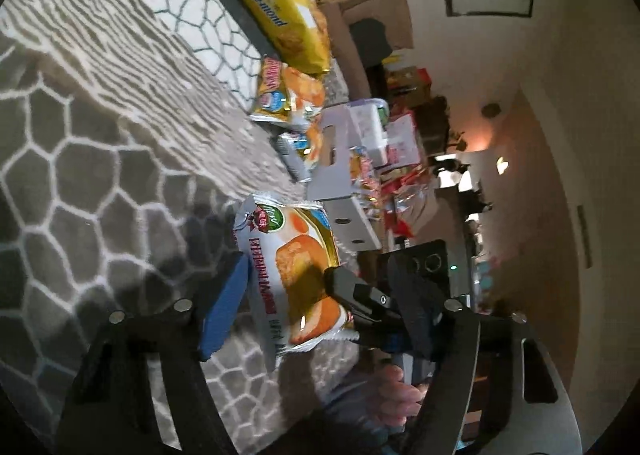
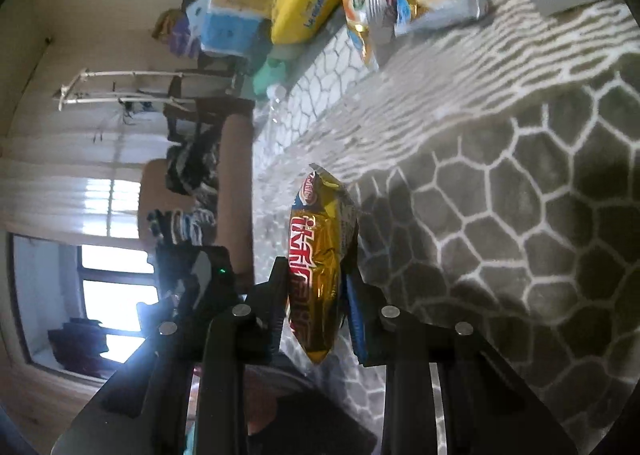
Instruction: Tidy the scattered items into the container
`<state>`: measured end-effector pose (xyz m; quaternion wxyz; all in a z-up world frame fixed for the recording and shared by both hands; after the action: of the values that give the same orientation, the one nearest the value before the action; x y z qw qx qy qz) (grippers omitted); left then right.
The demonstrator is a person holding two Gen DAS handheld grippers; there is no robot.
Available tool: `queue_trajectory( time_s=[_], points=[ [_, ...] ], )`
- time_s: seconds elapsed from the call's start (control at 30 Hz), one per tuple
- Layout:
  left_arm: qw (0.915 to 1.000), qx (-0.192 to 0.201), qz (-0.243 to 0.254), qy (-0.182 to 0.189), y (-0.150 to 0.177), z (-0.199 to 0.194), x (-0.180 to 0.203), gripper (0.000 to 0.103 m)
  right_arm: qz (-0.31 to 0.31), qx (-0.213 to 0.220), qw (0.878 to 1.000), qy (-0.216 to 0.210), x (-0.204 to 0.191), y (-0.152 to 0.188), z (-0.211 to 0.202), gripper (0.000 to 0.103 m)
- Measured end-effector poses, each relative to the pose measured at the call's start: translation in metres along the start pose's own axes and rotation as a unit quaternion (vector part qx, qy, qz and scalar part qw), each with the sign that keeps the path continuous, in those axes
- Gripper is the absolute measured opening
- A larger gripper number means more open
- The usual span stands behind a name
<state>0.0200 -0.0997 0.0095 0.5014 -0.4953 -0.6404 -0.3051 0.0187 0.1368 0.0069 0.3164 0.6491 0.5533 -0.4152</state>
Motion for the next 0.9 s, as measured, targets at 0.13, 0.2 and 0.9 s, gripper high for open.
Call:
queue_trajectory(
  time_s=[0.13,0.2,0.9],
  points=[
    [0.9994,0.003,-0.021,0.029,-0.005,0.013,0.013,0.051,-0.004,0.019,1.000,-0.006,-0.006,-0.009,-0.027,0.026],
    [0.9994,-0.001,-0.015,0.030,-0.009,0.026,0.024,0.044,-0.009,0.032,0.999,-0.004,-0.010,-0.016,-0.046,0.026],
    [0.9940,-0.076,0.070,-0.038,-0.078,0.221,0.126,0.043,-0.030,0.121,0.986,0.114,0.026,-0.148,-0.177,0.026]
  ],
)
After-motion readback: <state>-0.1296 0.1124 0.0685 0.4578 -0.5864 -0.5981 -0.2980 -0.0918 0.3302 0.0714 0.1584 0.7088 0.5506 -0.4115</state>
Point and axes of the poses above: each gripper's, at about its wrist camera, not at the fingertips, and z roughly the way its jaws point, x to its right, y to its underside, the point moved 3 cm from there along z, roughly the way its jaws point, and after that the axes turned 1 degree about y, right-handed, at the moved point
